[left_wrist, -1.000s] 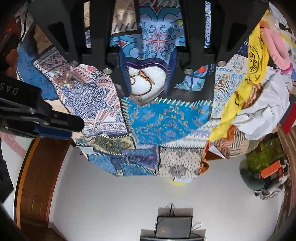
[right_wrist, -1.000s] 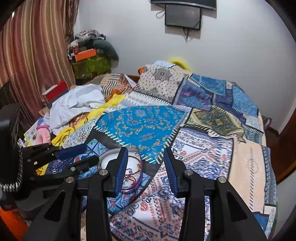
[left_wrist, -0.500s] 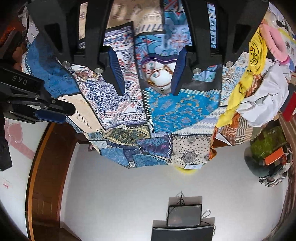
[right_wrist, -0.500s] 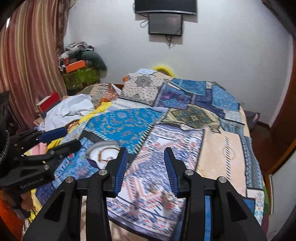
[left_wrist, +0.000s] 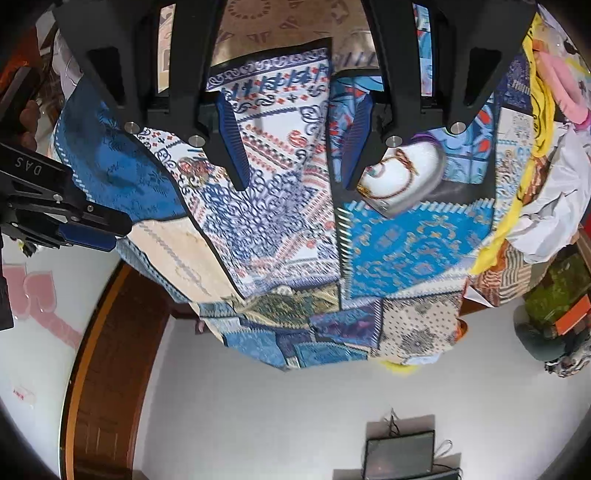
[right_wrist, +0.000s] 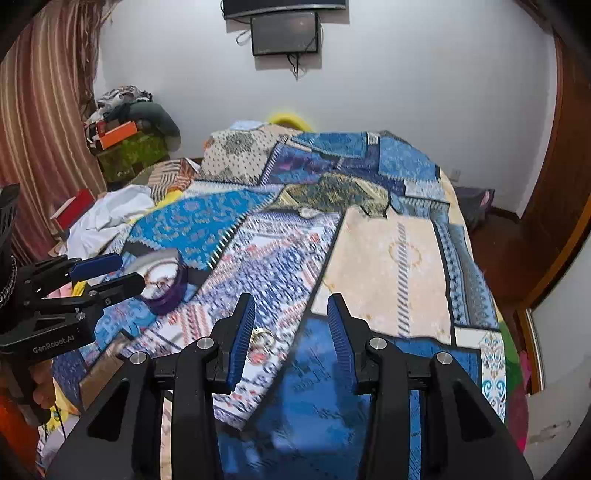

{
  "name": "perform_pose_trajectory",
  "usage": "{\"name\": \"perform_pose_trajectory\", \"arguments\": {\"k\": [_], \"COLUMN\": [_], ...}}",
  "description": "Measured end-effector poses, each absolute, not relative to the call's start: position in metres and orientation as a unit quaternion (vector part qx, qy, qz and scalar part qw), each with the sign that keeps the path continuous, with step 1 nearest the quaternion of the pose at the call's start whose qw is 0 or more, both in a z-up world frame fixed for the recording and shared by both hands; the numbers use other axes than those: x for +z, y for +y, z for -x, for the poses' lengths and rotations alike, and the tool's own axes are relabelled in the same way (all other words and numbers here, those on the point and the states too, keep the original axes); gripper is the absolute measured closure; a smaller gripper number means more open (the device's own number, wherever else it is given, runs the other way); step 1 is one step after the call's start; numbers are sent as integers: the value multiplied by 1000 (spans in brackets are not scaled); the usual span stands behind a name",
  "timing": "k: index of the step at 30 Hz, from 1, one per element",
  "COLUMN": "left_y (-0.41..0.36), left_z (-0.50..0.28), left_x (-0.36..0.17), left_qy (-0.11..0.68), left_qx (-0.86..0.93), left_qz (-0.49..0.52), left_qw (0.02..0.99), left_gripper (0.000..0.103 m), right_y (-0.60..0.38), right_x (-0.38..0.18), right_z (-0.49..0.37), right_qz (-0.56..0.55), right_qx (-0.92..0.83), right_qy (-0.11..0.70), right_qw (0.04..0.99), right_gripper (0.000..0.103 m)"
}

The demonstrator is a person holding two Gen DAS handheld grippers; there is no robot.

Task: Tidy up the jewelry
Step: 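Withdraw both open tools from the tin toward the remaining rings, then grasp the gold keyring with the right tool while the left tool closes on a gold ring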

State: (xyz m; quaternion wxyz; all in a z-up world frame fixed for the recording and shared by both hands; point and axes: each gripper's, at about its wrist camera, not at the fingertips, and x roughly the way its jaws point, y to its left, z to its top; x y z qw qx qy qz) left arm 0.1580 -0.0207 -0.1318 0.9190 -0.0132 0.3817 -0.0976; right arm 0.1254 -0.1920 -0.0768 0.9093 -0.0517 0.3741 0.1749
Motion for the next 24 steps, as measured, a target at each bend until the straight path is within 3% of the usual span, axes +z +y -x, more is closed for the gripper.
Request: {"name": "perform_pose_trajectory", "arguments": {"k": [24], "left_y": [-49], "left_z": [-166], "left_x": [-183], "left_qy": [436], "left_qx": [-139], "left_qz": [-4], "left_qw": [889], "left_gripper": [55], "right_y": [-171], "right_x": [-141], "right_z": [-141], "right_qz": [54], "right_qx": [251], "right_qy": [450], "right_qw": [855], "right_gripper": [66]}}
